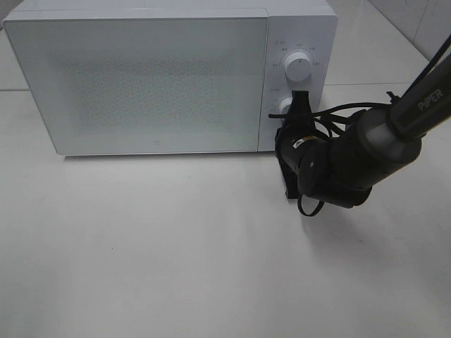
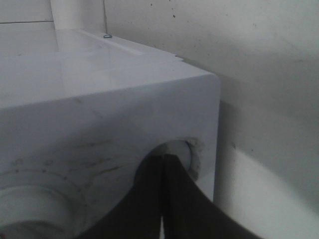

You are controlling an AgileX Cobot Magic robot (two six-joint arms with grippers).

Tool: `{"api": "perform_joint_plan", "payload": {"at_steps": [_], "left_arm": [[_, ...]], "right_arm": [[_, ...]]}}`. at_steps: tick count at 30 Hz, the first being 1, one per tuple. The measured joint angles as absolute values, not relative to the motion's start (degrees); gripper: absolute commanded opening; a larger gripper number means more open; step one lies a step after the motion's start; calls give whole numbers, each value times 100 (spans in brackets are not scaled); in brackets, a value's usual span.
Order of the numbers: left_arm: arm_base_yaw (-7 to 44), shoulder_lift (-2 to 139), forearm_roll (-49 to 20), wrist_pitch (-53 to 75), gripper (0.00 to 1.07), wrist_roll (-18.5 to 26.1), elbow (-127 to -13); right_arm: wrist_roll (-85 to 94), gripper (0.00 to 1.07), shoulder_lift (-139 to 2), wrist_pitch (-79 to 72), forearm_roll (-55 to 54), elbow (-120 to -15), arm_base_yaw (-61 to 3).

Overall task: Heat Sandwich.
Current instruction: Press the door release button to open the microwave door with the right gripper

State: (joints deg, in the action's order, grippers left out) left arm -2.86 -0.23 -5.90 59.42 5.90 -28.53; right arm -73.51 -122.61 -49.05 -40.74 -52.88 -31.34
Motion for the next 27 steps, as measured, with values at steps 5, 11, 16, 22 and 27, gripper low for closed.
{"api": "perform_joint_plan", "payload": {"at_steps": [5, 11, 16, 22, 27], "left_arm": [[-286, -23, -590, 5942, 103, 590, -2853], [-286, -23, -590, 5942, 103, 590, -2853], [-286, -23, -590, 5942, 103, 590, -2853], [-286, -23, -590, 5942, 103, 590, -2853], [-286, -23, -590, 5942, 103, 590, -2853]], "right_arm": [[-7231, 0, -12267, -4589, -4016, -5437, -2979], [-7179, 0, -12324, -4297, -4011, -5604, -2922], [-7110, 0, -12342, -4240, -4016, -5632, -2922], [-7082, 0, -12342, -4228, -4028, -5644, -2922], [-7070, 0, -12342, -4223, -4039, -5644, -2922]]}}
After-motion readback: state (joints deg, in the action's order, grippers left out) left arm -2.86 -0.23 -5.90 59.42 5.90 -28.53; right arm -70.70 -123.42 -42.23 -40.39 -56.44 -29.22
